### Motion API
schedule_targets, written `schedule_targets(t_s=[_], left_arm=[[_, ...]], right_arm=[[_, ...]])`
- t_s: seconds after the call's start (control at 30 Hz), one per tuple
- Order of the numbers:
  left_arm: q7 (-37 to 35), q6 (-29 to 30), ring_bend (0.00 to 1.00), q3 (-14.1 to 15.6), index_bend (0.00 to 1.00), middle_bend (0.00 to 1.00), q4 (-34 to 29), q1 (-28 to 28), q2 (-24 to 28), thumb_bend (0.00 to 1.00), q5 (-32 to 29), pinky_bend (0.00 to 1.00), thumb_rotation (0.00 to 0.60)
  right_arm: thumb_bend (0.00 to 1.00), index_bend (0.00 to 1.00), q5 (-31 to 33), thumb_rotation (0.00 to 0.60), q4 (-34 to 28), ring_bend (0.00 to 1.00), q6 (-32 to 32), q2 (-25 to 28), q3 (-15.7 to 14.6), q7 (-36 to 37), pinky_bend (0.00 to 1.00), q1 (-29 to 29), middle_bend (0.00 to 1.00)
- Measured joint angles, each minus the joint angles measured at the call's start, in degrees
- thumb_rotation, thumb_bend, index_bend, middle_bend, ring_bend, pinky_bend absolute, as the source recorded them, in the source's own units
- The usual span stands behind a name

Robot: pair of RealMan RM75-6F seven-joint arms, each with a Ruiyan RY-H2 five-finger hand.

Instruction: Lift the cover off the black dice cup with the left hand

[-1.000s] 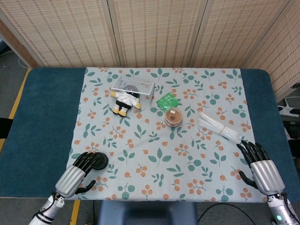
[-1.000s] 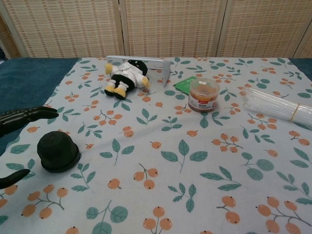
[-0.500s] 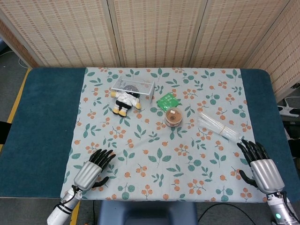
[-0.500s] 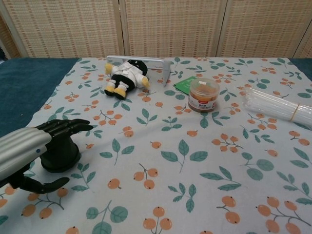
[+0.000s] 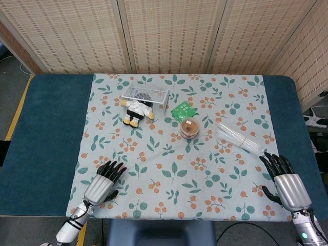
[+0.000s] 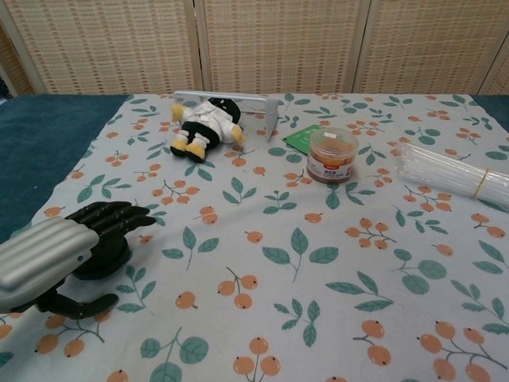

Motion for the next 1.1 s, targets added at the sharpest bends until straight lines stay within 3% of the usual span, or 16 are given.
schedule_targets(t_s=[0.27,0.57,0.8,1.0,1.1], left_arm=[[0.4,0.8,0.0,-0.3,0.01,0.03,4.0,-0.2,-1.8,0.33,-0.9,0.16,0.6],[0.7,3.0,0.16,-1.1,0.13,0.18,8.3,0.1,-4.0,0.37,-2.0,0.23,0.6],[0.0,5.8,0.39,-2.2,0.29,0.37,10.6,0.6,-5.7,0.58,-2.9,0.44,0.6],[-0.4,8.2,0.49,-2.7,0.37,0.46,12.1,1.0,-6.7,0.78,-2.7,0.6,0.6],[-1.9,9.5,0.51,-3.2,0.4,0.48,12.9,1.3,-7.1,0.83,-2.9,0.63,0.6]], right_arm=[[0.25,0.0,-0.1,0.6,-0.3,0.0,-0.9,0.3,-0.4,0.2,0.0,0.3,0.0],[0.25,0.0,0.1,0.6,-0.4,0.0,-1.1,0.3,-0.5,0.0,0.0,0.4,0.0],[0.25,0.0,0.3,0.6,-0.4,0.0,-1.8,0.2,-0.5,-0.3,0.0,0.7,0.0],[0.25,0.0,0.4,0.6,-0.4,0.0,-2.0,0.2,-0.6,-0.3,0.0,0.7,0.0],[0.25,0.0,0.2,0.6,-0.5,0.0,-1.8,0.3,-0.6,-0.2,0.0,0.7,0.0]])
